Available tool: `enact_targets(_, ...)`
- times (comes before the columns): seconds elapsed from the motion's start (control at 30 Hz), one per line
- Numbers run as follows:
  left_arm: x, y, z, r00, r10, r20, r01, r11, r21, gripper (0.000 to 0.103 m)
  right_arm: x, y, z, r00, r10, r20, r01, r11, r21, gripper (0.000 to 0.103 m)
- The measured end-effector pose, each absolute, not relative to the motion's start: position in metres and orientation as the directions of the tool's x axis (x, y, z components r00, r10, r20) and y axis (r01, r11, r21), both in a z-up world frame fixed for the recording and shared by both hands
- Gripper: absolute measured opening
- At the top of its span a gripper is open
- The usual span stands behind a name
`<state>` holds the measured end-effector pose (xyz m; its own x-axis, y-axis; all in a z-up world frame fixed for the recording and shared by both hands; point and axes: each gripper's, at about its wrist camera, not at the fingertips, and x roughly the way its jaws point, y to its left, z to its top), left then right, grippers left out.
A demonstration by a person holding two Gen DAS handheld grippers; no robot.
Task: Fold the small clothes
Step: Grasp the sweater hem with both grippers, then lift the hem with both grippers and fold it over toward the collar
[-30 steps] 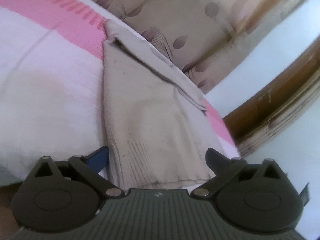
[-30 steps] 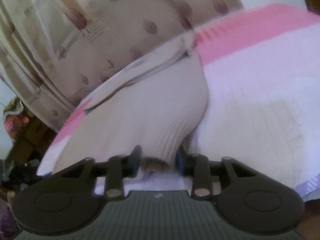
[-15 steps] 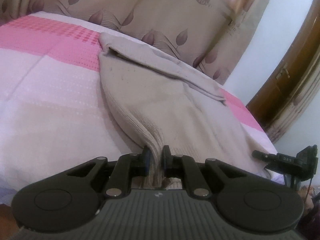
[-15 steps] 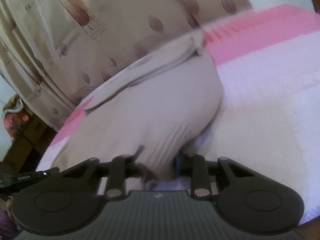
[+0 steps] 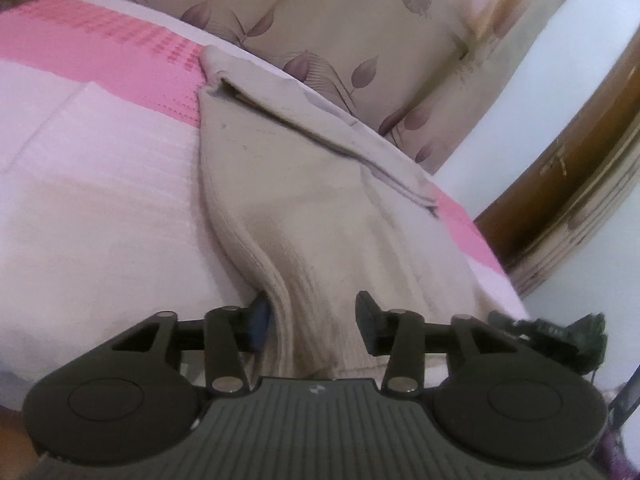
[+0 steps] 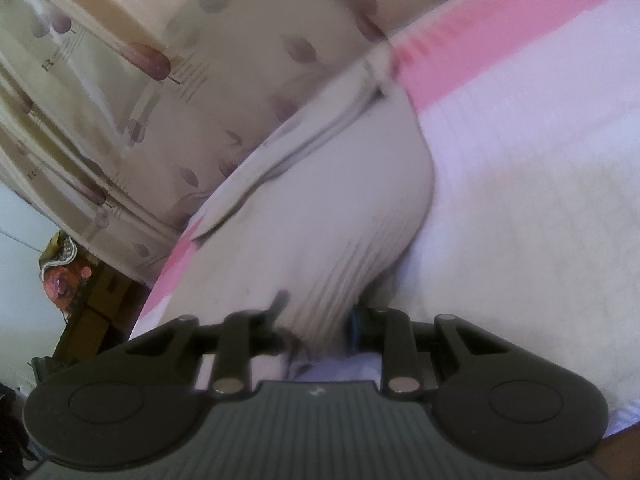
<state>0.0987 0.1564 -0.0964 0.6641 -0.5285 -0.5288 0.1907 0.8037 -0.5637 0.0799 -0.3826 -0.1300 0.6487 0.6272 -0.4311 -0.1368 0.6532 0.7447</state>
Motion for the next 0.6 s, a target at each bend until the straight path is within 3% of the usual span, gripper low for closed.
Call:
enact_targets(0.1,0.101,0.153,-0.097,0.675,-0.498,-0.544,0.171,0.823,-0.542,0.012,0.082,-0.378,-0.127,0.655,0.609,-0.447,-0.137,0.678,0.723,0.027)
enact_targets(0.23,0.091,0.146,-0.089,0.730,-0.447,-0.518,0.184,0.857,-0.481,0.012,0.079,-0.370,-0.120,0.664,0.588,-0.461,-0.158,0.714,0.682,0.019)
enact_targets(0.6,0.087,0.127,-0.056,0.807,-0.400,-0.435,0.232,0.892,-0.389,0.012,0.082,-0.380,-0.107,0.700,0.645,-0.305,-0.174,0.569,0.803,0.019)
